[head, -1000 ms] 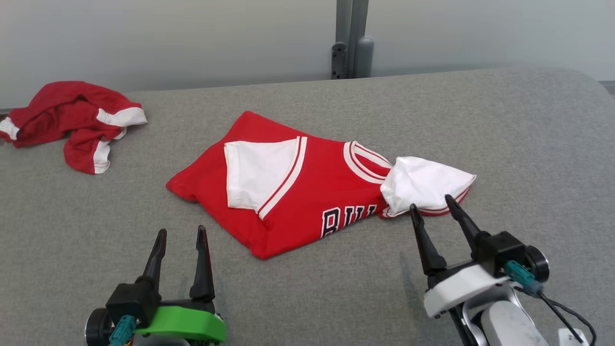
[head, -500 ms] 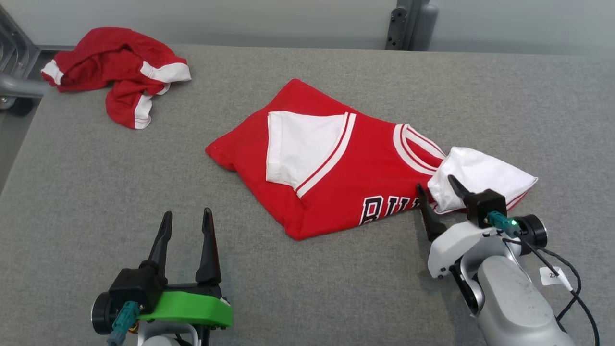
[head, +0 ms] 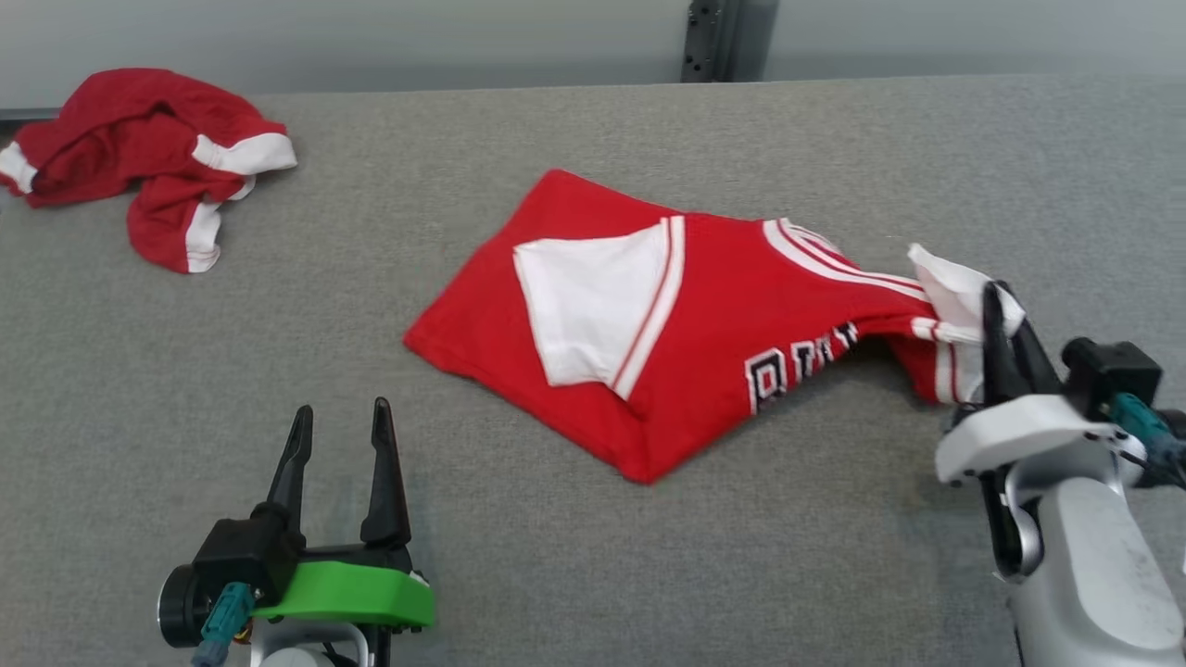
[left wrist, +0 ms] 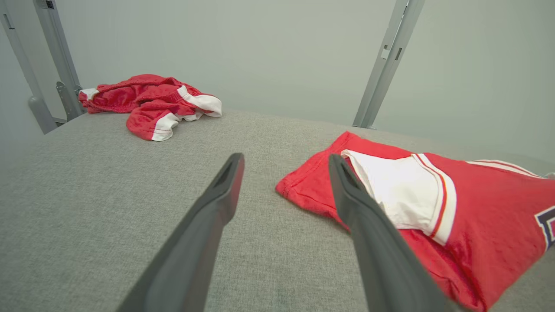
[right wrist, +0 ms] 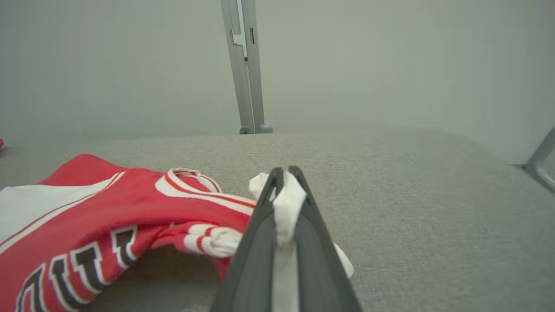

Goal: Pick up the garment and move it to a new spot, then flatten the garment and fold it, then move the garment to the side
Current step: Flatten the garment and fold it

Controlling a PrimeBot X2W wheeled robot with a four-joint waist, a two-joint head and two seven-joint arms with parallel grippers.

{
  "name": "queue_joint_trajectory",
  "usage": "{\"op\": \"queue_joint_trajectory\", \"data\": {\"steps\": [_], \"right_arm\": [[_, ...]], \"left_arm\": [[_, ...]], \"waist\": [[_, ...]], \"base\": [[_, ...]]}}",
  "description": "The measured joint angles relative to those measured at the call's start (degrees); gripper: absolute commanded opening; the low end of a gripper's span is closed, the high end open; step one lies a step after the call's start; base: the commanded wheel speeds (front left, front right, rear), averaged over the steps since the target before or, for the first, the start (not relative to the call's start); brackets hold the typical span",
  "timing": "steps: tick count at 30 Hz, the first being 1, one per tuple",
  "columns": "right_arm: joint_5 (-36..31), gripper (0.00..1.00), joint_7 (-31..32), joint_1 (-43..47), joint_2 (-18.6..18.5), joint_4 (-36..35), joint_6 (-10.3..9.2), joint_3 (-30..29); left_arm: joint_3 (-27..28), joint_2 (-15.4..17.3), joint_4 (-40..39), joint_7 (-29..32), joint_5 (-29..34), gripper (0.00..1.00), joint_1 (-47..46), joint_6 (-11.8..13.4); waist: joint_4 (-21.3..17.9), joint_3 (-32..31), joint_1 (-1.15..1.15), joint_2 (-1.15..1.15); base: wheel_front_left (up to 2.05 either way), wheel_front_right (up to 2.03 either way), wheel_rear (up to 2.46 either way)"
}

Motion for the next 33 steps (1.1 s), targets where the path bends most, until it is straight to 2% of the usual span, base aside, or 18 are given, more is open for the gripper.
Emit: {"op": "queue_joint_trajectory", "data": {"steps": [4, 10, 11, 12, 13, 14, 15, 19, 24, 28, 33], "right_arm": [[2.09, 0.0, 0.0, 4.52, -0.08, -1.59, 0.0, -4.99], [6.01, 0.0, 0.0, 9.46, 0.0, 1.68, 0.0, -8.39], [6.32, 0.23, 0.01, 9.88, 0.0, 2.45, 0.0, -8.82], [6.52, 0.23, 0.01, 10.22, 0.01, 3.05, 0.0, -9.26], [6.71, 0.48, 0.0, 10.55, -0.02, 3.77, 0.0, -9.58], [6.69, 0.94, 0.01, 10.84, -0.04, 4.34, 0.0, -9.65], [6.69, 1.0, 0.0, 11.1, 0.01, 4.63, 0.0, -9.62], [6.33, 1.0, 0.01, 11.41, 0.03, 3.58, 0.0, -10.44], [4.75, 1.0, 0.0, 11.81, -0.14, -4.46, -0.01, -10.59], [3.97, 1.0, 0.0, 11.95, -0.15, -8.43, -0.02, -3.81], [1.63, 1.0, 1.96, 9.65, -0.05, -7.36, -0.02, 5.78]], "left_arm": [[0.34, -0.01, 0.07, 0.01, 0.27, 1.0, 0.32, -0.16], [0.7, -0.02, 0.08, 0.01, 1.16, 1.0, 0.32, -0.51], [0.83, -0.02, 0.08, 0.0, 1.2, 1.0, 0.32, -0.53], [0.89, -0.02, 0.08, 0.01, 1.29, 1.0, 0.32, -0.58], [0.96, -0.02, 0.09, 0.01, 1.43, 1.0, 0.32, -0.6], [0.98, -0.01, 0.1, 0.01, 1.55, 1.0, 0.31, -0.73], [0.98, -0.02, 0.12, 0.01, 1.59, 1.0, 0.32, -0.76], [1.07, -0.01, 0.23, 0.0, 1.67, 1.0, 0.35, -0.78], [0.54, -0.02, 0.59, 0.01, 1.69, 1.0, 0.53, -1.02], [-0.04, -0.02, 0.93, 0.01, 1.59, 1.0, 0.61, -1.03], [-1.12, -0.02, 0.99, 0.01, 1.14, 1.0, 0.71, -0.81]], "waist": [[-2.58, -0.37, 0.0, 0.0], [-5.58, -0.47, 0.0, 0.0], [-5.95, -0.44, 0.0, 0.0], [-6.23, -0.41, 0.0, 0.0], [-6.46, -0.38, 0.0, 0.0], [-6.64, -0.35, 0.0, 0.0], [-6.81, -0.35, 0.0, 0.0], [-7.13, -0.66, 0.0, 0.0], [-6.82, -1.38, 0.0, 0.0], [-6.04, -1.97, 0.0, 0.0], [-4.44, -2.47, 0.0, 0.0]], "base": [[0.0, 0.0, 0.0], [0.0, 0.0, 0.0], [0.0, 0.0, 0.0], [0.0, 0.0, 0.0], [0.0, 0.0, 0.0], [0.0, 0.0, 0.0], [0.0, 0.0, 0.0], [0.0, 0.0, 0.0], [0.0, 0.0, 0.0], [0.0, 0.0, 0.0], [0.0, 0.0, 0.0]]}}
